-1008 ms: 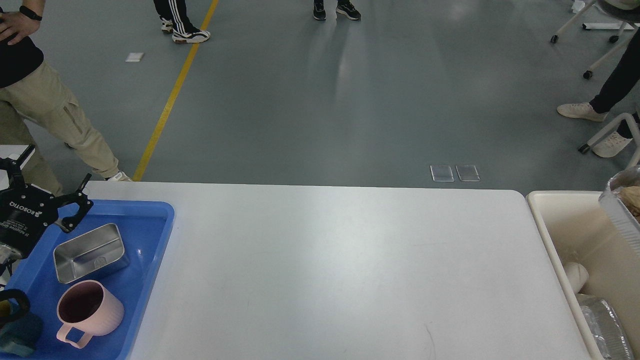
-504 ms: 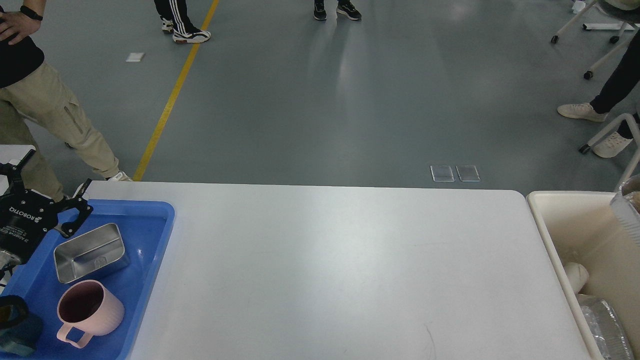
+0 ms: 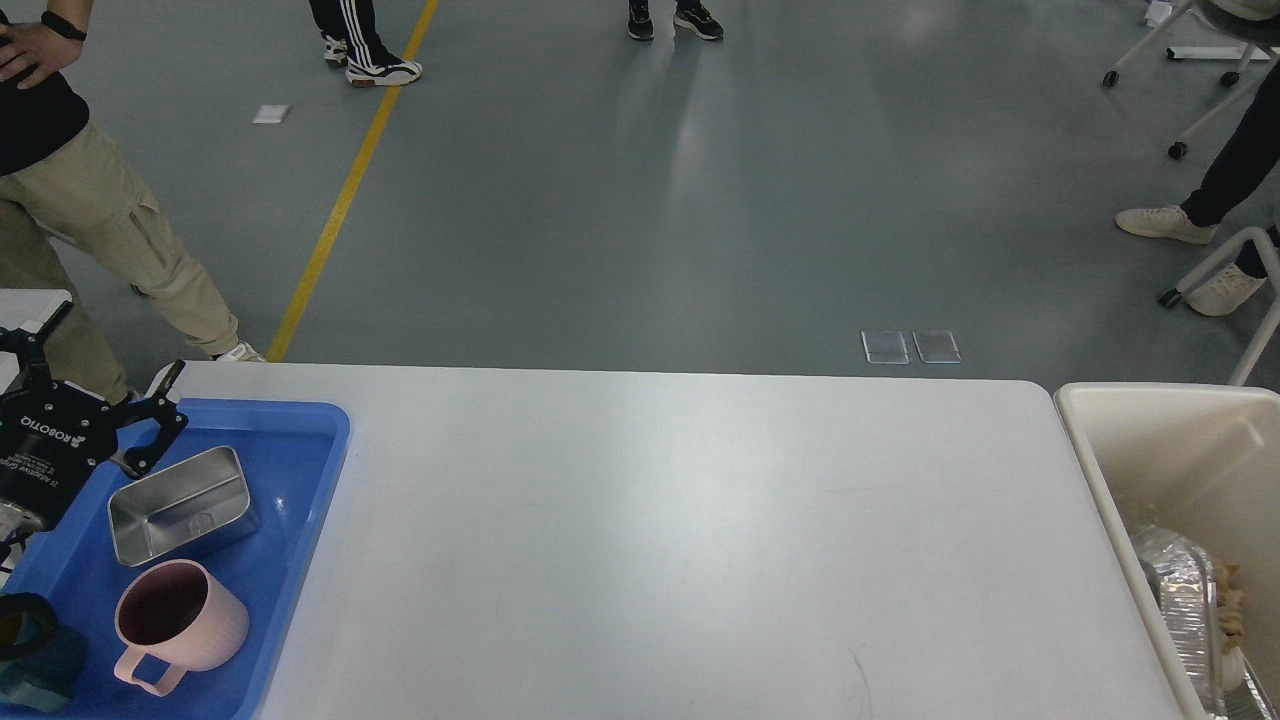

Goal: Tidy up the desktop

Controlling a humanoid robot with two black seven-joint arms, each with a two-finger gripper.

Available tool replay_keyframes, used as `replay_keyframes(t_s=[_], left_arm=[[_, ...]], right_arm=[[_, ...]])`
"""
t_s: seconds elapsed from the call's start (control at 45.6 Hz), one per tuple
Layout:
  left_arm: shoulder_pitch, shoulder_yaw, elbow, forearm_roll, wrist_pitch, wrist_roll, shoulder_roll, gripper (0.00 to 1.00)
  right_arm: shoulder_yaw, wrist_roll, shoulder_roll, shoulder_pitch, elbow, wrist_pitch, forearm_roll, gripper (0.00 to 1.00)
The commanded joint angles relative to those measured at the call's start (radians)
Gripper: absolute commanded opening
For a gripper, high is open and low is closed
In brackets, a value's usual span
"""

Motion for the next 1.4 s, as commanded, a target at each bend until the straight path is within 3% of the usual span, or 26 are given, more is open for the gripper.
replay_keyframes(t_s=[0.0,0.131,0.263,0.482,0.942,1.139,1.38], left_arm=[[0.000,0.002,0.001,0.000,0.000,0.002,0.002,0.97],[0.000,0.002,0.003,0.000,0.000,0.002,0.002,0.97],[0.000,0.002,0.006,0.000,-0.008,0.000,0.003,0.97],[0.002,0.003,0.015,0.002,-0.020,0.000,0.000,0.97],[0.009,0.005,0.015,0.006,-0.026,0.000,0.002,0.97],[0.009,0.008,0.015,0.008,-0.026,0.000,0.000,0.97],[0.011,0.008,0.015,0.008,-0.025,0.000,0.000,0.97]], right_arm=[[-0.002,0.000,0.007,0.000,-0.016,0.005,-0.003,1.00],[0.002,0.000,0.024,0.013,-0.052,-0.002,0.000,1.00],[0.002,-0.002,0.149,0.060,-0.180,0.000,0.000,1.00],[0.002,-0.007,0.156,0.114,-0.215,0.003,-0.002,1.00],[0.003,0.006,0.209,0.261,-0.178,0.029,-0.002,1.00],[0.028,0.021,0.215,0.319,-0.074,0.038,-0.002,1.00],[0.253,0.023,0.300,0.358,0.006,0.034,-0.002,1.00]])
